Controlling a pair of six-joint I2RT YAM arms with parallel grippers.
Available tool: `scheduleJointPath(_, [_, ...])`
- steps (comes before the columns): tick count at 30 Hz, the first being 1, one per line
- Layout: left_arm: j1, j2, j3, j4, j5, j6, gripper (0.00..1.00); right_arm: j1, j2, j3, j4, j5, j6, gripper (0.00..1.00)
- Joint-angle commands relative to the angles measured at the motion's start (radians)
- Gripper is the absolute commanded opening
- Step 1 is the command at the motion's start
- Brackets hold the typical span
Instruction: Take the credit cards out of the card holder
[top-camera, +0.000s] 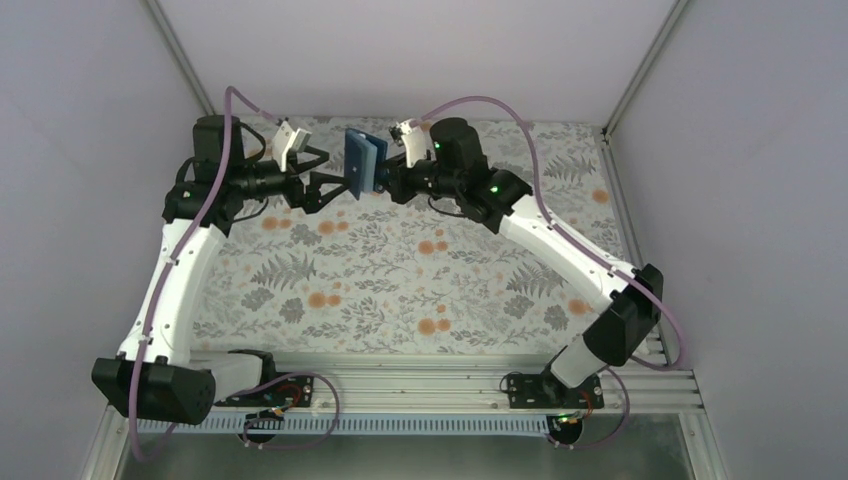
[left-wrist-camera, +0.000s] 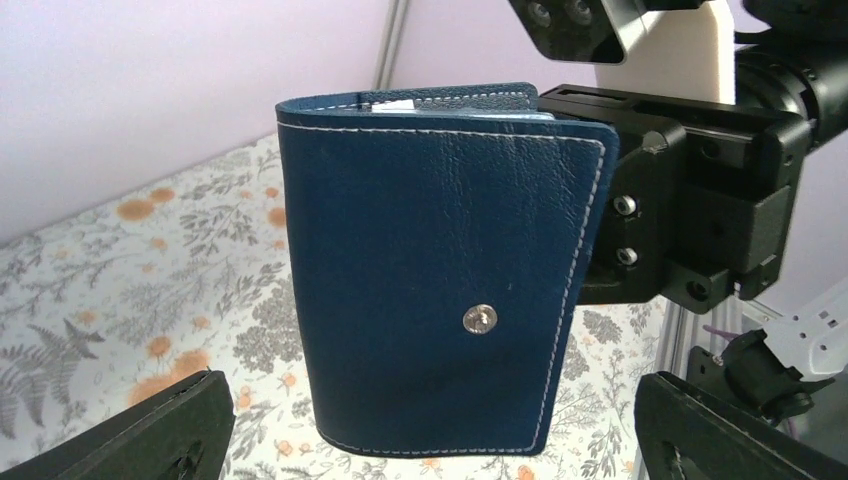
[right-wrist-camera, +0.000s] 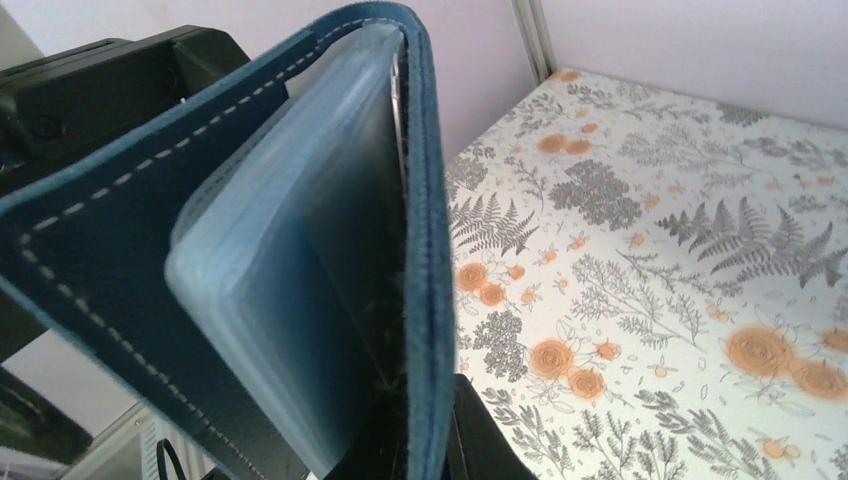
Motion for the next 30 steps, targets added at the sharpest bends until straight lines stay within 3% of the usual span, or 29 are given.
scheduleJointPath(1, [0.005, -0.008, -0.029, 0.035, -0.038, -0.028, 1.00, 0.033, 0.015, 0.048, 0.008, 0.044, 0.081, 0.04])
scheduleJointPath(10, [0.005, -0.006, -0.041, 0.048, -0.003, -0.036, 1.00, 0.039, 0.040, 0.094, -0.026, 0.041, 0.092, 0.04])
scheduleJointPath(30, [-0.006, 0.022, -0.055, 0.068, -0.151, -0.040, 1.00, 0.073, 0.085, 0.134, 0.017, 0.077, 0.149, 0.04])
